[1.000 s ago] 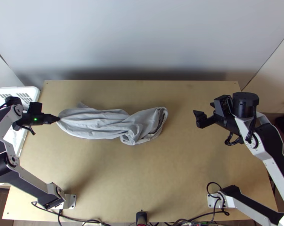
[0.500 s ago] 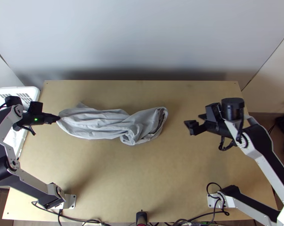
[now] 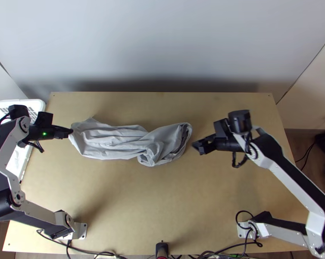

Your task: Fold the t-shirt

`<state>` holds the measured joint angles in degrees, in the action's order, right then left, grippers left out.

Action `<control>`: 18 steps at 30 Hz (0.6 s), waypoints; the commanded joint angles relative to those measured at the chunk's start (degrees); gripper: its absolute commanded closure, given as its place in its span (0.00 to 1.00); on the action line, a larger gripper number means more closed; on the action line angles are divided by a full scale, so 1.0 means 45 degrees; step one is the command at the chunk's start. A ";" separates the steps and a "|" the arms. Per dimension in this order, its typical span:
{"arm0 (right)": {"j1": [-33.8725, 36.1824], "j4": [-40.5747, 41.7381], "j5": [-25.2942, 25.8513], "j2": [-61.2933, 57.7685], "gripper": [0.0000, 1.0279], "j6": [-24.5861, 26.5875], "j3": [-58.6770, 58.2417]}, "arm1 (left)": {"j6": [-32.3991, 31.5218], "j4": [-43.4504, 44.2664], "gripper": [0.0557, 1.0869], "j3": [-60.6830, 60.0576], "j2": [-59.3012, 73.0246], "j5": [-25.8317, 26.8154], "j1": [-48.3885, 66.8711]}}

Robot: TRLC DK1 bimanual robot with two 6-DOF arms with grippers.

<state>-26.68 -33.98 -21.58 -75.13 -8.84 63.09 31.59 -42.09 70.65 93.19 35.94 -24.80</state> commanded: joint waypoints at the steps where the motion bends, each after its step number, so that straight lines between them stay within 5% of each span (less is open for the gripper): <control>1: -0.0673 0.1125 -0.0731 -0.1702 0.07 -0.0496 0.0355 | -0.0224 -0.0023 0.97 -0.0017 -0.0415 -0.0019 0.0354; 9: -0.1298 0.1359 -0.1336 -0.3304 0.07 -0.0360 0.0921 | -0.0576 -0.0023 0.97 -0.0017 -0.0591 -0.0019 0.0667; 18: -0.0810 0.1613 -0.0633 -0.3890 0.07 0.4504 0.0335 | -0.0751 -0.0003 0.97 -0.0017 -0.0630 -0.0019 0.0881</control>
<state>-31.62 -27.88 -26.83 -90.21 -1.15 66.04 28.86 -42.22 70.57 90.59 35.86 -21.56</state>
